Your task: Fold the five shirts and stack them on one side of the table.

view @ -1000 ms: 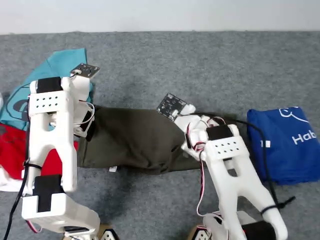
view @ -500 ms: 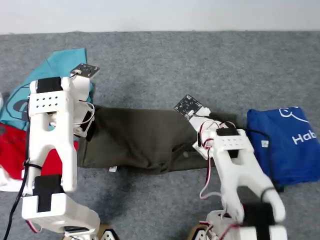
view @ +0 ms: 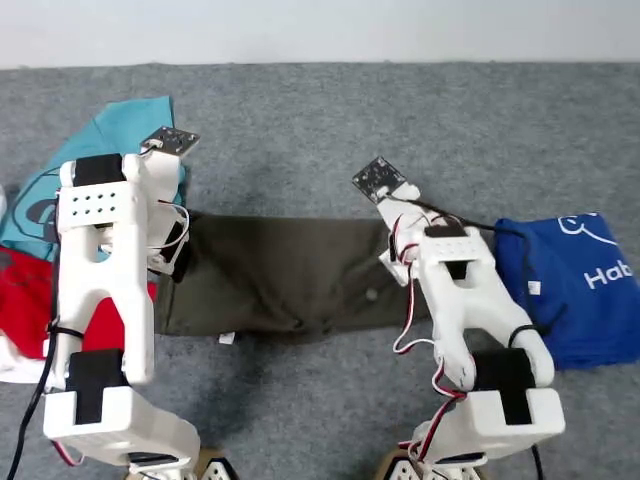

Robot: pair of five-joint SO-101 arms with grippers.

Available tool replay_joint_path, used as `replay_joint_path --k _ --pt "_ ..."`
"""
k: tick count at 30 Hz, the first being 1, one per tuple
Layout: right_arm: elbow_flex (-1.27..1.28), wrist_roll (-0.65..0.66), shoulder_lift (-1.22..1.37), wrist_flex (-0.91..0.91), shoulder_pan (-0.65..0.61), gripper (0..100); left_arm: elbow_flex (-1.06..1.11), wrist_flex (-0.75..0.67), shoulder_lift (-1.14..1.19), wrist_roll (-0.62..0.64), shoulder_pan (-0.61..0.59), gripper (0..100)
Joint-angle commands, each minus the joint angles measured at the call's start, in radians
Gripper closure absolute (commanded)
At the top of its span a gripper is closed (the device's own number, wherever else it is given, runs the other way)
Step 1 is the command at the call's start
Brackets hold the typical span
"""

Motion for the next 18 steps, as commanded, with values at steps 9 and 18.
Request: replay_joint_path --k 9,18 --pt "-0.028 -0.006 -0.371 0.470 0.002 89.0 -0.004 0.021 -0.044 -0.005 0.006 89" --pt "0.137 -0.009 -0.584 0.478 0.002 89.0 -0.116 0.020 -0.043 0.054 -0.049 84"
